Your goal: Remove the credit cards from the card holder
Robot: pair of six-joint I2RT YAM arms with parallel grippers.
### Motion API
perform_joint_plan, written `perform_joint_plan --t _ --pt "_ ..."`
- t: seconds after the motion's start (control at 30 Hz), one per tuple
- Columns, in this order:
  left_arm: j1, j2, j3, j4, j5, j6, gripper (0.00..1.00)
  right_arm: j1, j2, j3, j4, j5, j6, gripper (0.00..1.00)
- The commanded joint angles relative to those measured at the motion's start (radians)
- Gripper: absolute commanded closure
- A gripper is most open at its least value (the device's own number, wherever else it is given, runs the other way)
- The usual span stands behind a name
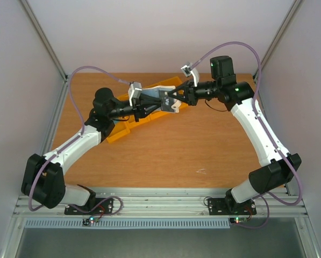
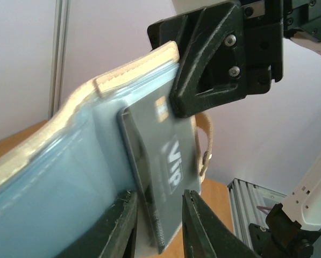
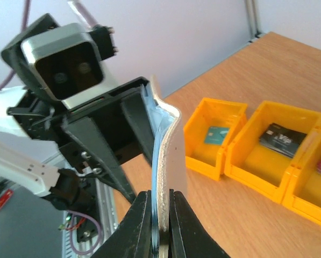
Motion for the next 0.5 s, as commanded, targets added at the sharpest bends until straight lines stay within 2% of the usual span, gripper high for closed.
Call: perform_joint_plan --t 0.0,0.17,0.3,0.4,0.43,0.47 --pt "-0.038 0.000 0.047 0.175 0.046 0.012 0.73 0.050 0.003 -0.003 0.045 0.118 0.051 0.99" --pt "0.003 0.006 0.078 0.226 0.073 -0.102 0.69 0.048 0.000 -0.011 0.079 0.082 0.064 0.99" --pt "0.026 0.034 0.132 0.179 0.146 -0.202 0.68 0.048 0.004 -0.007 0.118 0.022 0.075 0.99" --pt "0.024 0.043 0.141 0.167 0.156 -0.221 0.75 0.048 0.011 0.001 0.149 0.006 0.090 0.99" --pt "0.022 0.042 0.143 0.168 0.155 -0.214 0.80 0.048 0.013 0.004 0.150 0.006 0.090 0.99" --pt "0.020 0.042 0.143 0.165 0.154 -0.207 0.90 0.048 0.015 0.006 0.149 0.006 0.089 0.99"
